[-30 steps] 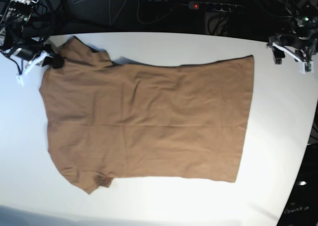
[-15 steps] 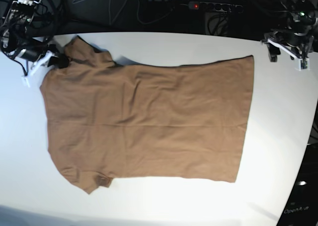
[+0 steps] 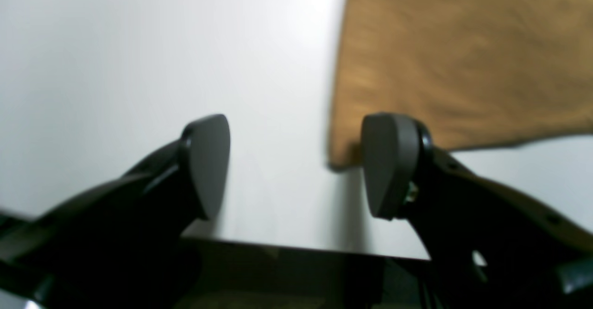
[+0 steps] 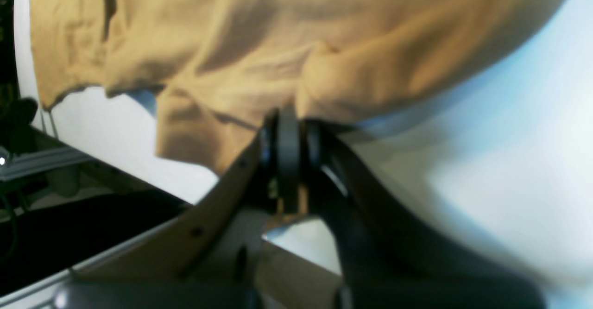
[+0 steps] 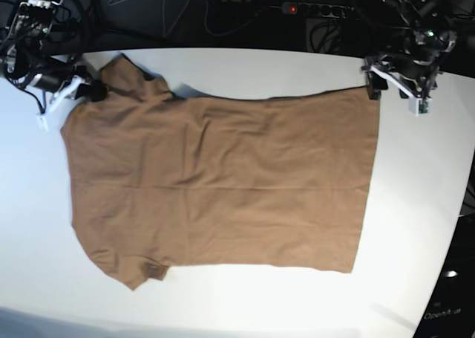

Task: Fold the T-shirt properly
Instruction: 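Move the left gripper to the hem corner on the same edge and grasp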

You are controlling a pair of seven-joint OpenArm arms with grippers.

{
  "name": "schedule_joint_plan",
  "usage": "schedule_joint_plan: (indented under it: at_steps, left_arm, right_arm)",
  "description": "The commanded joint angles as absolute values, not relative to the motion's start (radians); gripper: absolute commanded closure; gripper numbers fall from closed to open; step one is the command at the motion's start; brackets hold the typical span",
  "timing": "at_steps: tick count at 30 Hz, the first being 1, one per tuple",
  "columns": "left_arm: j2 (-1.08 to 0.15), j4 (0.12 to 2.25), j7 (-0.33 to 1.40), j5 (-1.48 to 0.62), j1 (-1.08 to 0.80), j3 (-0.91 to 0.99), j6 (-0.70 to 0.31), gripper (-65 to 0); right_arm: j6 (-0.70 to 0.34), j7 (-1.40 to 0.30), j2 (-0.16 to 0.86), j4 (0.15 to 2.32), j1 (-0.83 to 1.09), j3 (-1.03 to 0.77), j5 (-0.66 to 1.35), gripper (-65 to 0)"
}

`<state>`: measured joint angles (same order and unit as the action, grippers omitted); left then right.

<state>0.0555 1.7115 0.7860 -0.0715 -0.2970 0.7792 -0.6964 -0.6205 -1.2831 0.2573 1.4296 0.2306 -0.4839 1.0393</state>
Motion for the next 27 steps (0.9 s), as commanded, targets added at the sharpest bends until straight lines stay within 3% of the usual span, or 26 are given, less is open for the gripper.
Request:
schedule_joint_plan:
  at_steps: [1, 27]
  left_arm:
    - [0.047, 1.732, 0.766, -0.084, -0.295, 0.771, -0.698, -42.7]
    - [0.048, 1.573, 0.777, -0.082, -0.266, 0.75, -0.698, -42.5]
  right_arm:
    - [-0.622, -1.274, 0.275, 1.448, 0.222, -0.484, 1.063, -0.7]
    - [-0.621, -1.274, 0.275, 1.448, 0.209, -0.478, 1.063, -0.7]
